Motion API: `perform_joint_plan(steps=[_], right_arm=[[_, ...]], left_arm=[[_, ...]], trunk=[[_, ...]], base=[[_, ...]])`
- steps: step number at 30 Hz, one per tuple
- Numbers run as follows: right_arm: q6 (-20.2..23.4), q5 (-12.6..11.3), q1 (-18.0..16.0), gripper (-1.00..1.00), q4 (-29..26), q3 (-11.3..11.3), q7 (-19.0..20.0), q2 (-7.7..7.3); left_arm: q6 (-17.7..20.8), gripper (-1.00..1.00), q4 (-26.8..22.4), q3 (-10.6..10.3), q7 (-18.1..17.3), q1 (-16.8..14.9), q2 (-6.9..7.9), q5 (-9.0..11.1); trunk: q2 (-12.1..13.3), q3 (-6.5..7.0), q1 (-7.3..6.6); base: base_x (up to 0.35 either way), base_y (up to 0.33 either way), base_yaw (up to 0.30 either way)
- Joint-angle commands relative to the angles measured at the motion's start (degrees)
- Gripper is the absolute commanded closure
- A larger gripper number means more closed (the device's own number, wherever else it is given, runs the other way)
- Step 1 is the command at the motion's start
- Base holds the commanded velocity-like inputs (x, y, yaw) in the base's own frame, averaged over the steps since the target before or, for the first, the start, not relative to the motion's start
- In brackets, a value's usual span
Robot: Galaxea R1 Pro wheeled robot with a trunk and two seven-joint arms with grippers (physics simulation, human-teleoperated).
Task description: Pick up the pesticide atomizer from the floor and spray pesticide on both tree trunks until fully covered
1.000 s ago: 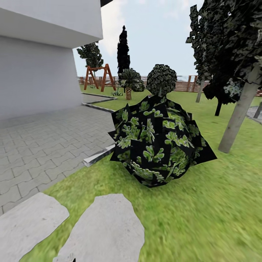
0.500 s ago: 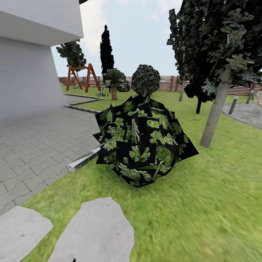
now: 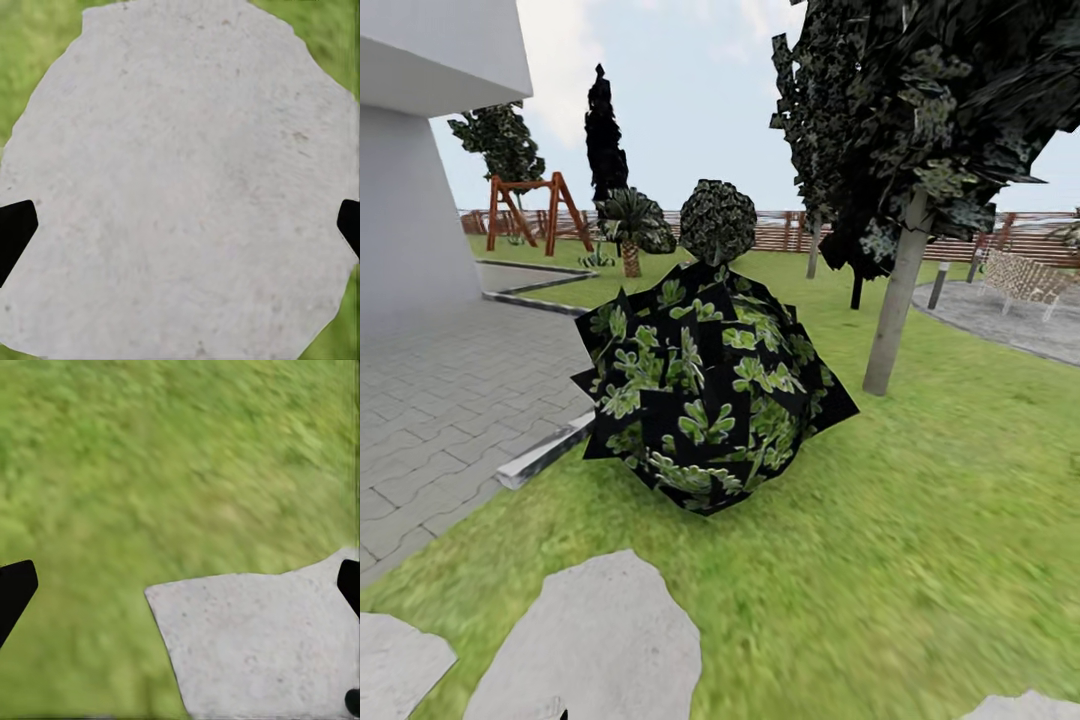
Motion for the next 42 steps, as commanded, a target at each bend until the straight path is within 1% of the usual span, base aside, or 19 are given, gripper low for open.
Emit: perform_joint_plan(steps=[1, 42], right_arm=[[0.0, 0.0, 0.0, -1.0, 0.0, 0.0, 0.0, 0.01], [0.0, 0.0, 0.0, -1.0, 0.0, 0.0, 0.02, 0.02]], left_arm=[[0.0, -1.0, 0.0, -0.01, 0.01, 0.0, 0.0, 0.0], [0.0, -1.0, 0.0, 0.07, 0.04, 0.0, 0.0, 0.0]], trunk=[[0.0, 0.0, 0.0], [0.0, 0.0, 0.0]], base=[[0.0, 0.0, -0.265], [0.0, 0.0, -0.265]])
